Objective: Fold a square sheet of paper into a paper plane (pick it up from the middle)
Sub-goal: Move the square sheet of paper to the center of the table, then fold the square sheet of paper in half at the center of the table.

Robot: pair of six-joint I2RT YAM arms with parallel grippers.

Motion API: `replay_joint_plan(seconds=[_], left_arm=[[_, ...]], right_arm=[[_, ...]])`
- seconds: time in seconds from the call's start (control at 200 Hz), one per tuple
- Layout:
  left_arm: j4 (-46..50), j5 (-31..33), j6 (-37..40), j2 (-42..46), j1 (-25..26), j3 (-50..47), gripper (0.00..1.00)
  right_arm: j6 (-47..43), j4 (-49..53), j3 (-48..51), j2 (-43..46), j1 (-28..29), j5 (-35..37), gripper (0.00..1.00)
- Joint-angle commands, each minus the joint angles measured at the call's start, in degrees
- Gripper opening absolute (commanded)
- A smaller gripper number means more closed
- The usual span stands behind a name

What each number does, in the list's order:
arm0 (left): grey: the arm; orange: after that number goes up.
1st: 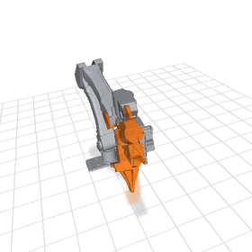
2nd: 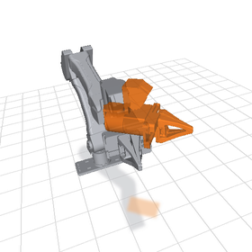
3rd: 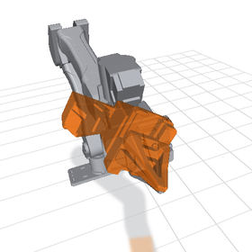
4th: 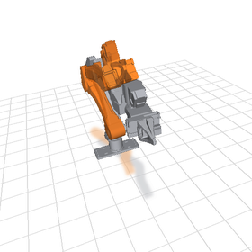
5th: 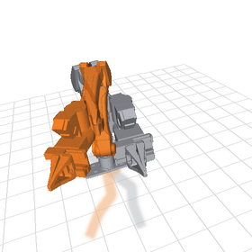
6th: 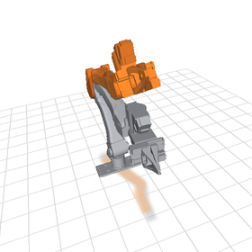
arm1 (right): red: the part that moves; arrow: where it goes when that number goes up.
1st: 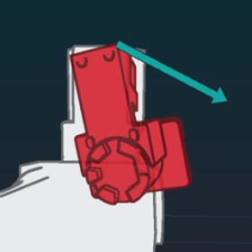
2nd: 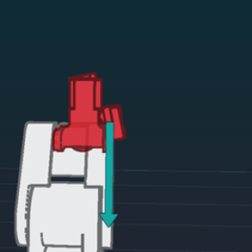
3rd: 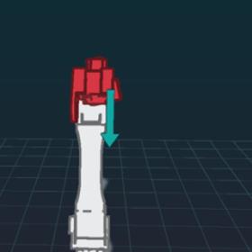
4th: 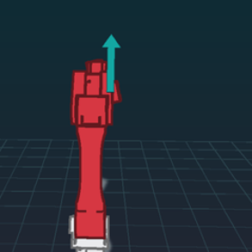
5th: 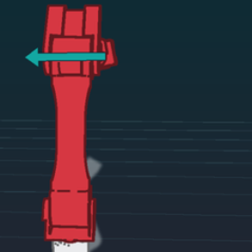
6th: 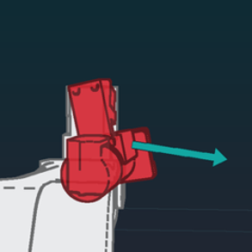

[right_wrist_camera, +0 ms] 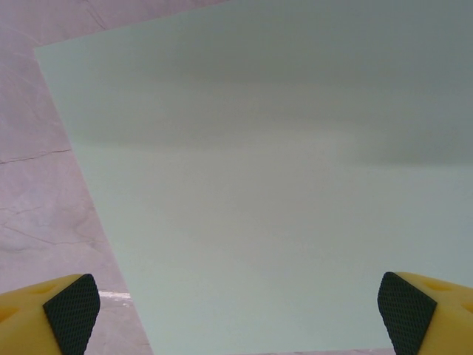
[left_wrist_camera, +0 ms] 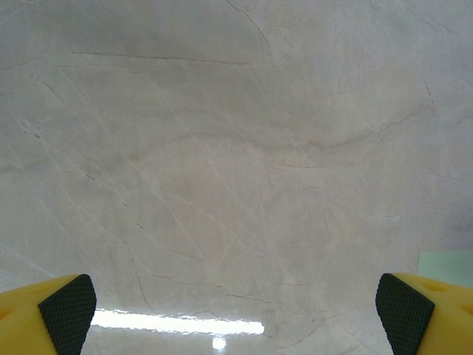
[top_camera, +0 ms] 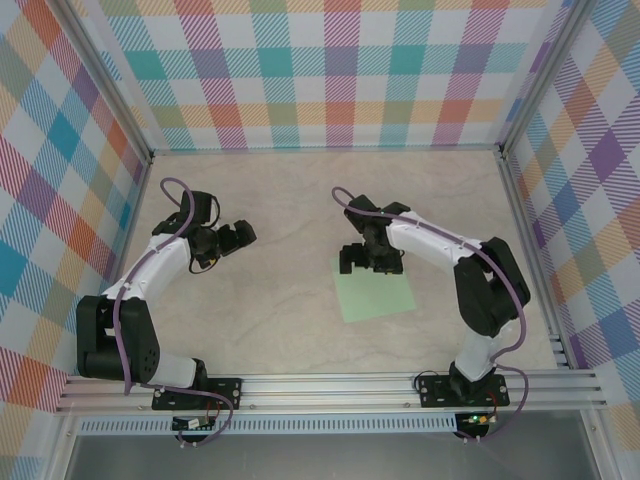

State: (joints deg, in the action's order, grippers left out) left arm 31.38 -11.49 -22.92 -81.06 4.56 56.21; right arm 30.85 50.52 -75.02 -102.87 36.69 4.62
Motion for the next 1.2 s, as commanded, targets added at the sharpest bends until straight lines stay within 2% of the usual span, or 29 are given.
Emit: replay_joint_plan(seconds=[0.0, 0.165, 0.635, 1.195], left_arm=[[0.5, 0.2, 0.5, 1.0, -0.7, 0.8, 1.00], [1.0, 0.7, 0.7, 1.0, -0.7, 0.8, 1.00], [1.8, 1.2, 0.7, 0.8, -0.8, 1.1, 1.00], [1.8, -0.2, 0.6, -0.8, -0.7, 1.9, 1.00]], right_arm=[[-5.0, 4.0, -2.4, -3.4, -0.3, 0.7, 1.00], [-5.3, 3.8, -4.1, -7.6, -0.4, -0.1, 1.00], [-4.0, -0.4, -1.0, -11.9, -1.4, -2.4, 1.00], [-1.1, -2.8, 3.4, -13.7, -1.3, 0.9, 0.90]])
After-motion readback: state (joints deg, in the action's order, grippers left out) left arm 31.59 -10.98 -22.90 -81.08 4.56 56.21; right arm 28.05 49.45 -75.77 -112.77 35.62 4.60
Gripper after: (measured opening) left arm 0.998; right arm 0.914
